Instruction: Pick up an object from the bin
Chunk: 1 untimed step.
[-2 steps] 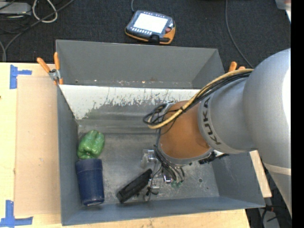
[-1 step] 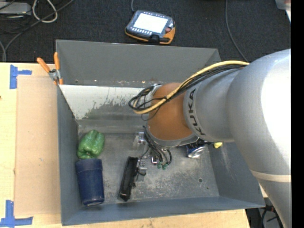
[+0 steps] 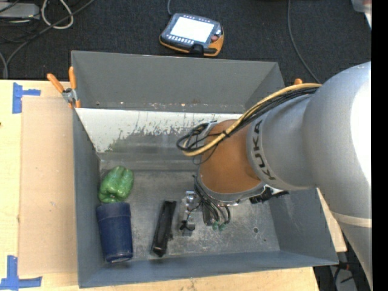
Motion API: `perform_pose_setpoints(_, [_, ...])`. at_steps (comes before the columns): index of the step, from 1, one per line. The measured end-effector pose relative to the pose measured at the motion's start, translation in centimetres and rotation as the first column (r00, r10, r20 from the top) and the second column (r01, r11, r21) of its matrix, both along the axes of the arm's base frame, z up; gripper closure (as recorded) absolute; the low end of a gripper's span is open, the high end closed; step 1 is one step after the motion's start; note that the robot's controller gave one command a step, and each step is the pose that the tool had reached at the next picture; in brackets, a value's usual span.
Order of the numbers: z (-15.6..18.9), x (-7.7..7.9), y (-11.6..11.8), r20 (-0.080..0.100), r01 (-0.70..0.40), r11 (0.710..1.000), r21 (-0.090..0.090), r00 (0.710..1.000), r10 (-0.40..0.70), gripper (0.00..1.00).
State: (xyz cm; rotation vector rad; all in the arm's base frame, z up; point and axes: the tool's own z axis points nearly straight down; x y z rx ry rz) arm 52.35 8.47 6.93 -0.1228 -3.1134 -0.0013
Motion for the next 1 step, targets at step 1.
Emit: perform_pose_setpoints(1, [0.0, 0.0, 0.0, 0.0, 0.0, 1.0, 0.0, 1.0, 0.0, 1.0])
